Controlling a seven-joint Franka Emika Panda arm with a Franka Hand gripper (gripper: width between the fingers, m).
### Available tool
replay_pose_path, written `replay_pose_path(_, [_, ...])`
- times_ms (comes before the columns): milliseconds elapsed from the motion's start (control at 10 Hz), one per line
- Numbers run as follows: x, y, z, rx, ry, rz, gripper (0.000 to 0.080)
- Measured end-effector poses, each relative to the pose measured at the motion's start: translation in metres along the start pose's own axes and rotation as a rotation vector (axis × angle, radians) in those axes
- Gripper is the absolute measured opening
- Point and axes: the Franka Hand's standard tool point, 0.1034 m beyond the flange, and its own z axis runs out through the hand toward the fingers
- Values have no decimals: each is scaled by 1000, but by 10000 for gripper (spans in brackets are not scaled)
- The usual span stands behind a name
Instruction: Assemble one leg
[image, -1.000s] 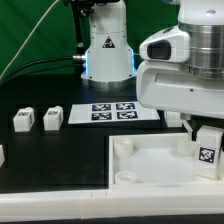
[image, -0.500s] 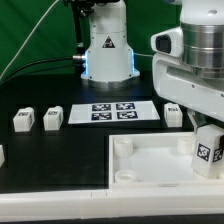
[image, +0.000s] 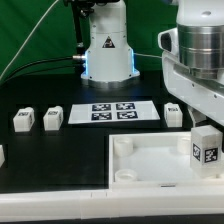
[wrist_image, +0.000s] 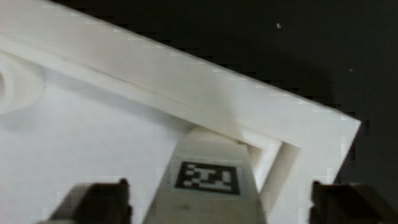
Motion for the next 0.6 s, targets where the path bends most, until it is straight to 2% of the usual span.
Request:
replay_pose_path(100, [0, 0, 0, 0, 0, 0, 620])
replay_pose_path(400, [0, 0, 0, 0, -1, -65, 648])
replay_pose_path(500, [1, 1, 1, -7, -1, -129, 648])
replay_pose_path(600, [2, 4, 0, -22, -6, -309, 649])
